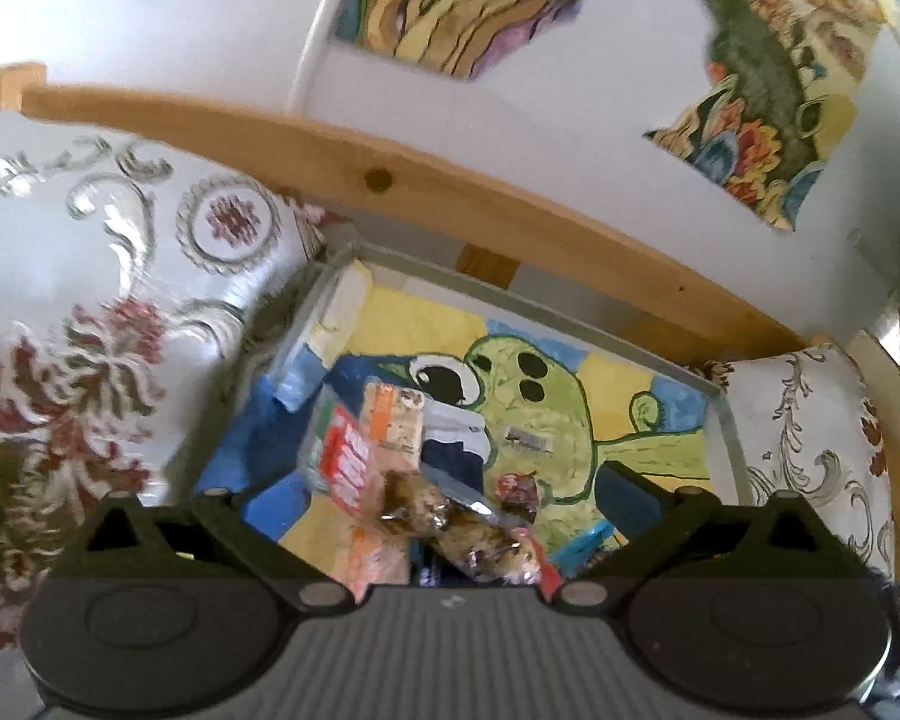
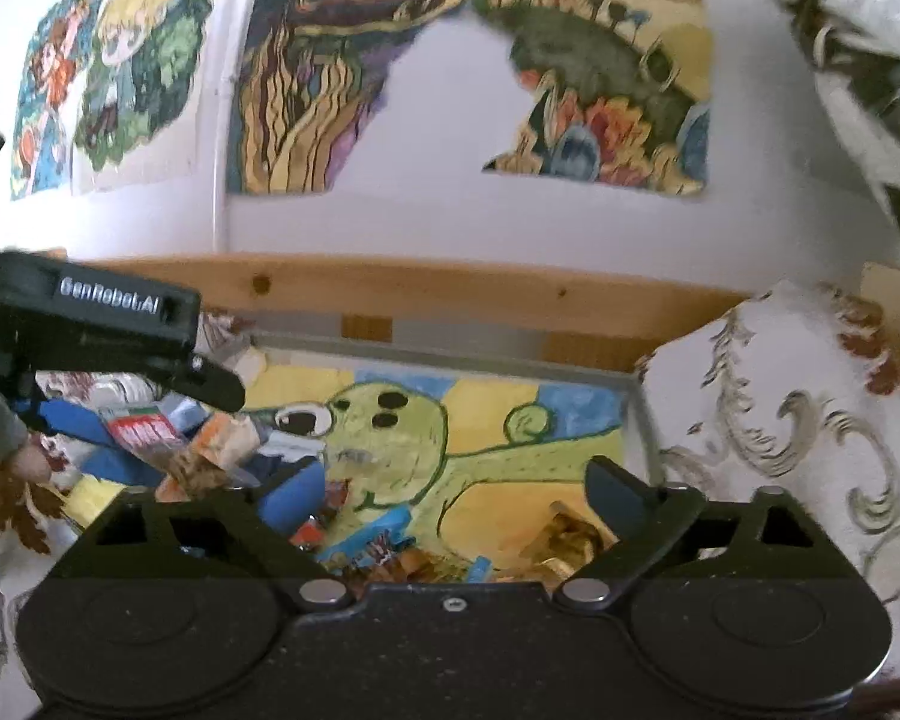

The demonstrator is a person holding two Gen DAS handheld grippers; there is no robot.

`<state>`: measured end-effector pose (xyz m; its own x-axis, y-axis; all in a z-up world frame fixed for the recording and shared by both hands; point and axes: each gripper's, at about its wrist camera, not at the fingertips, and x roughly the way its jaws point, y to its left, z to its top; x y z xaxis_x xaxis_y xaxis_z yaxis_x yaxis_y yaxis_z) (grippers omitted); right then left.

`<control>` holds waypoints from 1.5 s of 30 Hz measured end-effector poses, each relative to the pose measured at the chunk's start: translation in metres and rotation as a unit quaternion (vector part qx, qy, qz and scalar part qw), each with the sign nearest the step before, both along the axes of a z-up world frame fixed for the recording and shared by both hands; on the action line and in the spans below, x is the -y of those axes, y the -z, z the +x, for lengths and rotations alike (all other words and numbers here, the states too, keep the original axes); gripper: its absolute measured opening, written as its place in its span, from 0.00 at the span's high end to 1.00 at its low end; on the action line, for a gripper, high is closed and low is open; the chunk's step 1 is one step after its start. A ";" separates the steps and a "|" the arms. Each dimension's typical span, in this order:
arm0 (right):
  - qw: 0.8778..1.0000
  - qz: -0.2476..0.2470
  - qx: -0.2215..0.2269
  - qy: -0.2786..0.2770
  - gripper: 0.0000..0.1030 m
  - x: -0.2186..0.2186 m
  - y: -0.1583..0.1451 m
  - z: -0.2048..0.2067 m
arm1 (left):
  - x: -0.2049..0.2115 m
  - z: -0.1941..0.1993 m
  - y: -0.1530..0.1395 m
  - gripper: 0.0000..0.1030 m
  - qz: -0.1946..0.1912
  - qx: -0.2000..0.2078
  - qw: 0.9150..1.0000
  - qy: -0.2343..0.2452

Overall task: Organize snacks
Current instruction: 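Open both tools to release the snacks into the tray, then move both open tools back over the yellow bar and sausage pack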

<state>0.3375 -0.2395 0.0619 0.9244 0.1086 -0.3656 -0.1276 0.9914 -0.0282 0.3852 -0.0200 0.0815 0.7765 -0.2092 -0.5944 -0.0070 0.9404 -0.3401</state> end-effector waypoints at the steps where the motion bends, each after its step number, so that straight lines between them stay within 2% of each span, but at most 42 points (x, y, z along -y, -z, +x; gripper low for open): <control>1: 1.000 0.001 0.005 0.001 0.05 0.000 -0.003 -0.005 | -0.001 -0.007 -0.002 0.01 0.006 0.009 1.000 -0.002; 4: 1.000 0.003 0.021 0.002 0.01 0.001 -0.015 -0.024 | -0.004 -0.032 -0.011 0.01 0.029 0.044 0.999 -0.002; 10: 0.999 0.005 0.036 -0.005 0.01 0.000 -0.036 -0.060 | -0.007 -0.085 -0.029 0.00 0.073 0.112 0.991 0.001; 14: 0.999 0.008 0.049 -0.007 0.01 0.000 -0.048 -0.088 | -0.013 -0.120 -0.036 0.00 0.082 0.133 0.988 -0.002; 18: 0.998 0.014 0.065 -0.006 0.01 0.001 -0.058 -0.122 | -0.018 -0.153 -0.039 0.00 0.071 0.148 0.986 -0.008; 24: 0.997 0.022 0.071 -0.004 0.01 0.006 -0.067 -0.168 | -0.025 -0.197 -0.035 0.00 0.054 0.154 0.987 -0.010; 30: 0.998 0.007 0.066 -0.012 0.01 0.006 -0.065 -0.210 | -0.029 -0.237 -0.020 0.00 0.062 0.156 0.986 -0.015; 38: 0.998 -0.012 0.051 -0.032 0.01 -0.008 -0.041 -0.259 | -0.040 -0.280 0.003 0.00 0.095 0.143 0.985 -0.006; 45: 0.998 -0.034 0.016 -0.051 0.01 -0.020 -0.011 -0.291 | -0.046 -0.305 0.026 0.00 0.118 0.110 0.987 0.017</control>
<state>0.0464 -0.2192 0.0729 0.9214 0.1781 -0.3454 -0.2251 0.9691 -0.1006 0.0804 0.0260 0.0558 0.8871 -0.1133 -0.4475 0.0755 0.9920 -0.1014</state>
